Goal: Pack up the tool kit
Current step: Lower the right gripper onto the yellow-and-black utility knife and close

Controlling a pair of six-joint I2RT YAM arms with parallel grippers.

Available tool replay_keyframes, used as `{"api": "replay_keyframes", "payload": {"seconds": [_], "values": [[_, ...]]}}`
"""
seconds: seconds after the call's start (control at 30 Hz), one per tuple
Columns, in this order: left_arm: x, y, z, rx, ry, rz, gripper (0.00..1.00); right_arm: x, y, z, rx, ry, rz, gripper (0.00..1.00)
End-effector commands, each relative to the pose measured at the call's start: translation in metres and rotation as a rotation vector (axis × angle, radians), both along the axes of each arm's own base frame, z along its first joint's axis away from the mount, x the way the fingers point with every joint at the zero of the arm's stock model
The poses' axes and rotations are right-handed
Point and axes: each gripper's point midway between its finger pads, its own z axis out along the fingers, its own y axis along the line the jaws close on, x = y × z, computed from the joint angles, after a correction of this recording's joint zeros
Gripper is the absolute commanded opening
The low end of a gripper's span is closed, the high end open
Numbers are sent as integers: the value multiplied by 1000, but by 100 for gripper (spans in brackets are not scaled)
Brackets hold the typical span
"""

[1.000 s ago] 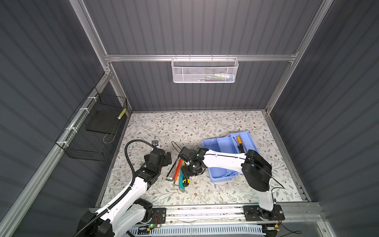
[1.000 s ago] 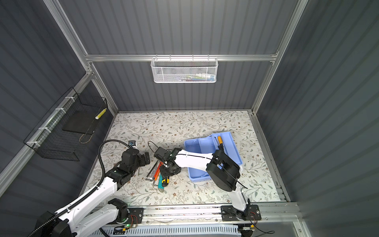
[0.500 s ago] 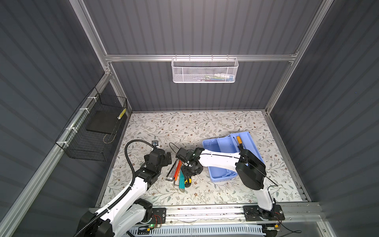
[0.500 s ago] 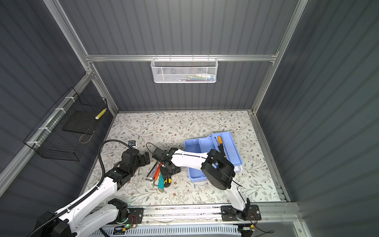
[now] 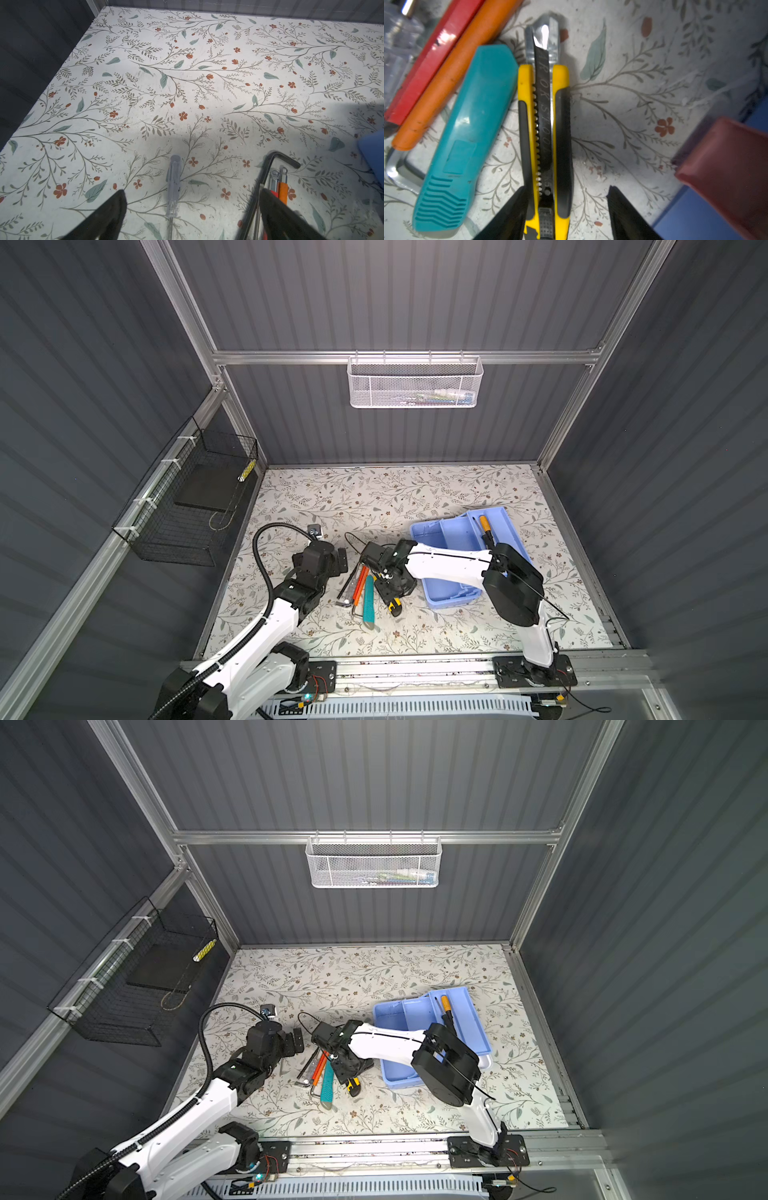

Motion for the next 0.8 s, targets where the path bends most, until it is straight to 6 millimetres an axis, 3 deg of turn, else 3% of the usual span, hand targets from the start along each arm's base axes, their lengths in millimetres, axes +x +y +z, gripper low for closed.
{"api": "replay_keyframes", "payload": {"seconds": [0.0,0.43,0.77], "values": [[-4,6,-4,6,10,19,100,-2,3,-2,-35,-14,51,63],[-4,6,-4,5,8,19,99,-6,2,-21,-86,11,75,63],[-4,6,-4,5,9,19,99,-5,-3,-28,-124,19,53,47]]}}
